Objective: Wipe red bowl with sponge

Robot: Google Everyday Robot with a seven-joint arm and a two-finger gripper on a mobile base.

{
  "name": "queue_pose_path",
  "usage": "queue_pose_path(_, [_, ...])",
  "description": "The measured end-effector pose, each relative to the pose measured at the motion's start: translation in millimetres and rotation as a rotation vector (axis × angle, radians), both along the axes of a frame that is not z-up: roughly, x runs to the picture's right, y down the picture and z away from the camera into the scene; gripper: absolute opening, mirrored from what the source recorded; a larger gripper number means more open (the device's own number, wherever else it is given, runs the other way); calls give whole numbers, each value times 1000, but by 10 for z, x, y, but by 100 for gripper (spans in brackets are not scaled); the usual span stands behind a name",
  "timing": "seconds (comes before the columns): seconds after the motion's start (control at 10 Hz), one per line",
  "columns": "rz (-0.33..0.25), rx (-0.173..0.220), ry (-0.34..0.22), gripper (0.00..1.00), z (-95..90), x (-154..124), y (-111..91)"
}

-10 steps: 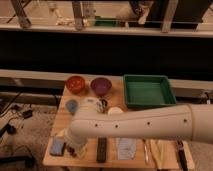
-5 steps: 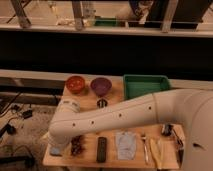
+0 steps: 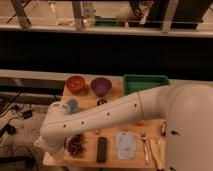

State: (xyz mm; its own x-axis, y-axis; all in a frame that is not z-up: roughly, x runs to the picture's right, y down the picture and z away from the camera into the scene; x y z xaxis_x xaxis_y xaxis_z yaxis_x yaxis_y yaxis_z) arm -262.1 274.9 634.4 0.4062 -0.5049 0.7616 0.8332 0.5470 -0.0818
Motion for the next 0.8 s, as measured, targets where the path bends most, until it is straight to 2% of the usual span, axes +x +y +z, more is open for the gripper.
queue_pose_path(0.3, [3, 0, -19, 80, 72, -198, 59])
queue_pose_path(0.8, [76, 53, -37, 80, 350, -413, -64])
